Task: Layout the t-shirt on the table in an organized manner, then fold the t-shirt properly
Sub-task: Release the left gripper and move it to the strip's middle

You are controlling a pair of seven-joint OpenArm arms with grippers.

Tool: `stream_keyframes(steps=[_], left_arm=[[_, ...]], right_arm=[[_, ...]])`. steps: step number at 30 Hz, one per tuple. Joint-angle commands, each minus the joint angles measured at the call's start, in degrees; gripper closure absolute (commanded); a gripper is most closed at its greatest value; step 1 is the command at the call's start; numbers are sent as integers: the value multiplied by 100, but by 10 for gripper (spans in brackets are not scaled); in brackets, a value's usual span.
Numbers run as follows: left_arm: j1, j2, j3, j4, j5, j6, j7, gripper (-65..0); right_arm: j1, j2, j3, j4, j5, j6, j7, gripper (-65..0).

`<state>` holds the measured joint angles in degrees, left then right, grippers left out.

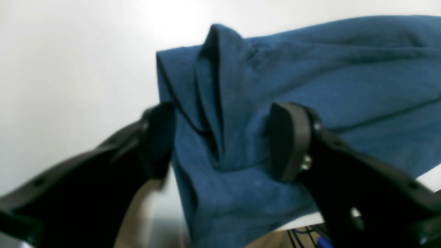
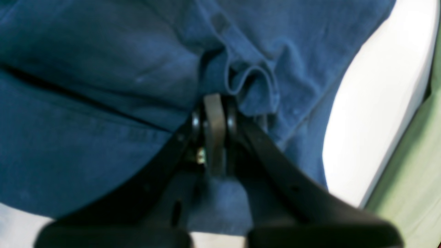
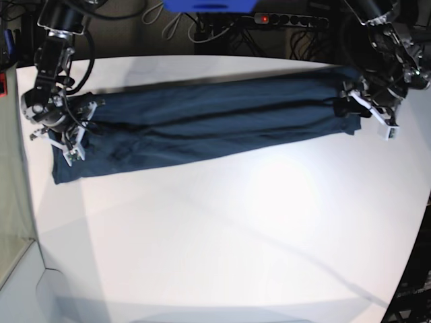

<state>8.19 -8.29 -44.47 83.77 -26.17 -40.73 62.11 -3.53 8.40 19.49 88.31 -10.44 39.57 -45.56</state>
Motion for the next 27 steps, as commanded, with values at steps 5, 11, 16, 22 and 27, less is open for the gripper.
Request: stream_keyframes(steps=[5,11,16,22,27], left_arm=[[127,-10,-32,-3,283,73,264,-443],[127,51,-32,-135,354,73,264,-443],[109,166,-24,-416,354,73,220,-440],[47,166,-24,-1014,354,73,194,-278],[-216,122,-24,-1542,354,73,194,-32]], right_arm=[[-47,-27,-19,-97,-42,43,-240,0],[-47,-36,-45,-97,-42,43,-240,0],[-47,-141,-45,-97,-42,43,-240,0],[-47,-150,-45,-97,-42,43,-240,0],[-47,-150,-54,-97,-42,43,-240,0]])
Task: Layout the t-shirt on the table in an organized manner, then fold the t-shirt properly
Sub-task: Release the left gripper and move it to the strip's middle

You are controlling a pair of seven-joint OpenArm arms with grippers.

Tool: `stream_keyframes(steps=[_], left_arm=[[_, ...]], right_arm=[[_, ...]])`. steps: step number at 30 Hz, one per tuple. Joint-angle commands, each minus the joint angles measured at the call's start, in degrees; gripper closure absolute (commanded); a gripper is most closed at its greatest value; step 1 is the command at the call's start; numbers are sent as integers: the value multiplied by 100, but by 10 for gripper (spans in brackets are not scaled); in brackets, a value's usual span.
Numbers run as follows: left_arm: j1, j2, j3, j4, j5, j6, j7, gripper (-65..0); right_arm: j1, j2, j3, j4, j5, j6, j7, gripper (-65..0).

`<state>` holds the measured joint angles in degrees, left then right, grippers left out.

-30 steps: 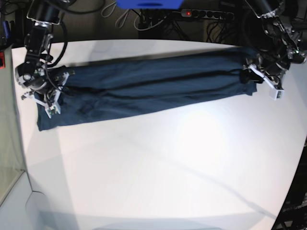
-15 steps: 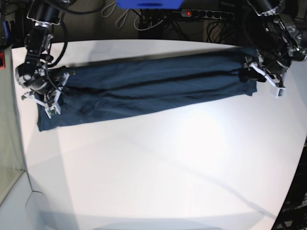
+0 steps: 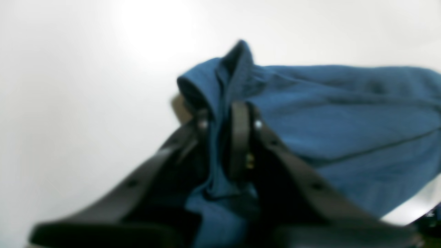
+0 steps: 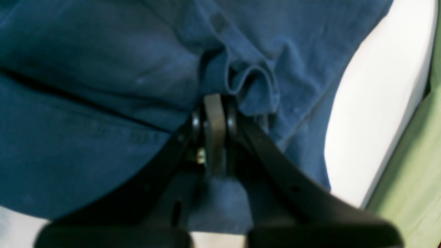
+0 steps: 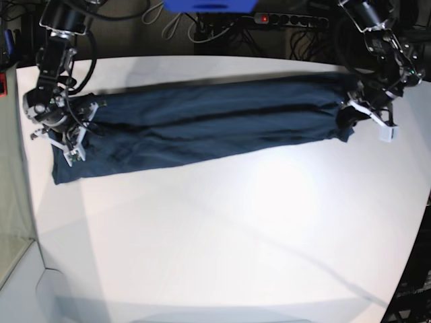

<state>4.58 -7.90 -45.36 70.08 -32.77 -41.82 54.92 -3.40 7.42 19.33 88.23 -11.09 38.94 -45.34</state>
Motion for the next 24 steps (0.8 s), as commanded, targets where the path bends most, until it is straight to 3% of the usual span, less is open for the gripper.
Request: stream_keyframes(steps=[1,6,14,18,24], left_arm=[[109,82,66,-244,1014,182,913,-28],[39,74,57,-85,961,182,913,-22],[-366,126,-83,1330,1005,182,992,-4],[-489,135,752,1901,979,182,992,-4],[-726,610,1816,2297,1216,182,922,-3]], right_arm=[[-60,-52,-39,-88,24,106,-261,0],[-51,-52,-39,-97,24,106,-261,0],[-51,-254,-48,-97,-3,106,-261,0],[-51,-342,-56,-97,-12,106,-261,0],[-25,-368,-56,-97,-12,106,-261,0]])
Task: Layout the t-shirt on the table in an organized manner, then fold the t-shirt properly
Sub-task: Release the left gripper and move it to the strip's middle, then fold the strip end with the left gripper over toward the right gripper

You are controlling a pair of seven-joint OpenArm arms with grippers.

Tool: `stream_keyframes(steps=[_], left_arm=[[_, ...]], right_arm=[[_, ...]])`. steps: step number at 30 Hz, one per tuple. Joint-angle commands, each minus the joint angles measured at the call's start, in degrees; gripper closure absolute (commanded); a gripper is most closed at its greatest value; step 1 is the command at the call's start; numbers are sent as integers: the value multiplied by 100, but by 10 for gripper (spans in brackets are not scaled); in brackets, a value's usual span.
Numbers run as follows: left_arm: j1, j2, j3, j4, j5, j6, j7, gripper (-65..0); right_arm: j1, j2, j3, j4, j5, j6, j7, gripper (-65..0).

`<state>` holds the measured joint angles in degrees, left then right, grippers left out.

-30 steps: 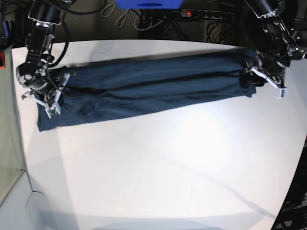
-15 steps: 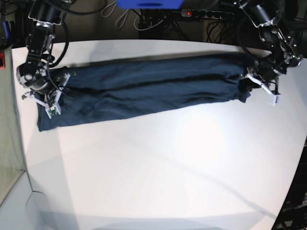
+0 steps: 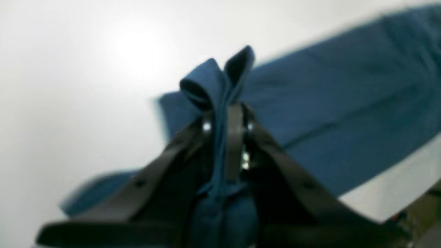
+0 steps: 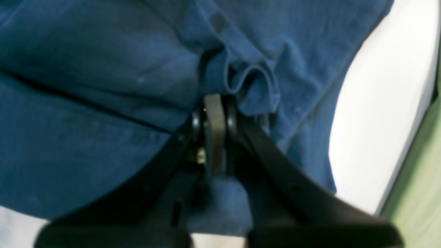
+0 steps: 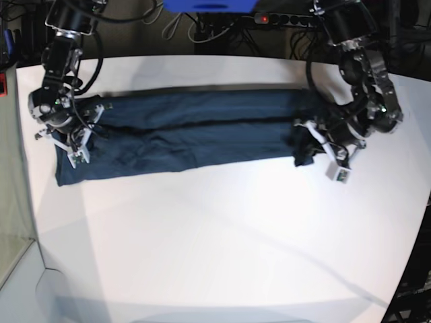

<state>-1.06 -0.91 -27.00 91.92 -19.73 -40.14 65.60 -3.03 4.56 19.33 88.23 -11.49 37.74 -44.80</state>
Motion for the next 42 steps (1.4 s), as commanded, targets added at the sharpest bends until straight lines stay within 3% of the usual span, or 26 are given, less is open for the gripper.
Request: stream_keyframes(steps=[1,5,15,19,24,27,31,33,36,42], left_arm=[[-276,34,85,87,113,14,-156,-3],[-540,341,463,87,887,27,-613,-3],[-857,798,955,254,1159,1126,-789,-3],[-848,772,920,474,1159,1188,-789,-3],[-734,412,920,931,1168,1205,-745,-3],[-602,429,955,1204,1168,1205,-736,-3],[-364,728,955,1379,1239,1232,-780,-5],[-312,834,964,1397,1511,1469,-789,-6],[-145,991,1184,1459,2030,2225,-921,-8],[304,991,2388,1722,2751,3544,-1404,-9]], right_arm=[[-53,-91,-56,-97,28,226,-316,0],[87,-240,-206,-97,28,226,-316,0],[606,-443,-452,-326,28,226,-316,0],[861,-399,-443,-730,19,226,-316,0],[1098,-275,-426,-1258,36,226,-298,0],[1098,-293,-426,-1319,28,226,-96,0],[1107,-381,-426,-1346,28,226,-35,0],[1160,-390,-443,-1337,28,226,-35,0],[1186,-434,-443,-1346,28,226,-35,0],[1186,-451,-452,-1346,28,226,-35,0]])
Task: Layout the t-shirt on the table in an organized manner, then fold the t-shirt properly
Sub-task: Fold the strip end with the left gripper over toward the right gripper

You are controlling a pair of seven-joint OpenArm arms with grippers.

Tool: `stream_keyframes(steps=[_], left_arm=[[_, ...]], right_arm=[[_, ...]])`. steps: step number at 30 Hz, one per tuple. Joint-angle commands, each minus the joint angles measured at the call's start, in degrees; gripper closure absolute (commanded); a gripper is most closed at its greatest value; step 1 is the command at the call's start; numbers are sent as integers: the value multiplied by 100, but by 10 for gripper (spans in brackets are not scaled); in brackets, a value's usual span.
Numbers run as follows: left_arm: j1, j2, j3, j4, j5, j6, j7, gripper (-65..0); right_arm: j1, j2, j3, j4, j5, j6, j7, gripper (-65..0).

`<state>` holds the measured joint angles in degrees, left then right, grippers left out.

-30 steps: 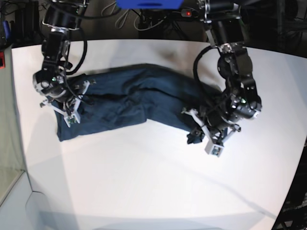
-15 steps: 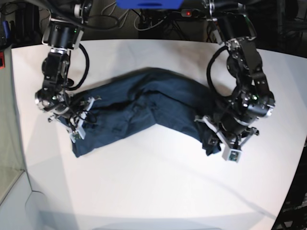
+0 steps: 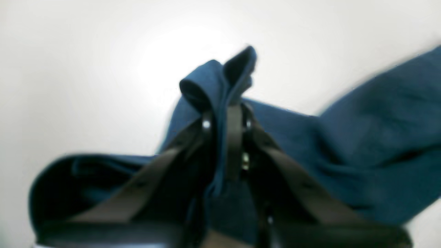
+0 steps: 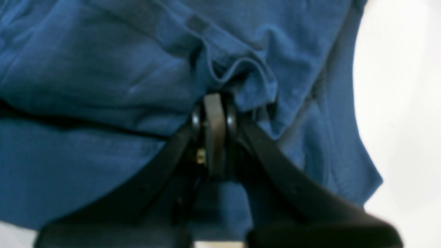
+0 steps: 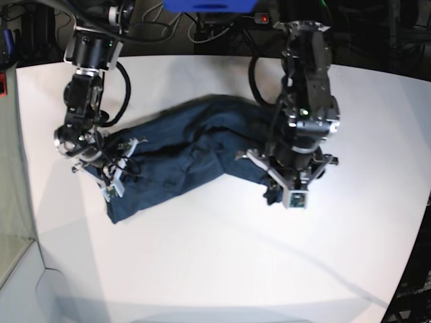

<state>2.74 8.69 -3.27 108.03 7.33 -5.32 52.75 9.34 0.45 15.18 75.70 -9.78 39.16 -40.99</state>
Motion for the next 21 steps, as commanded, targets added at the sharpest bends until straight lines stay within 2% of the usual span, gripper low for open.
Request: stream_keyframes(steps=[1,8,16,19,21], left_arm=[[-33,31,155,111,106,167,-181,-9],[178,31,762,59,133,563,-269,-9],[152,31,1914,-592,124,598,-269,-10],[178,31,1993,-574,124,607,-260,-16],[178,31,1975,-565,124,607,-269,-48]], right_arm=[[-51,-49,-37,-93,-143,84,-415,0],[-60,-49,-37,-93,-143,84,-415,0],[-68,-49,-45,-93,-143,84,-415,0],[-68,-49,-45,-93,-143,84,-415,0],[-68,-40,-45,-93,-143,84,-415,0]])
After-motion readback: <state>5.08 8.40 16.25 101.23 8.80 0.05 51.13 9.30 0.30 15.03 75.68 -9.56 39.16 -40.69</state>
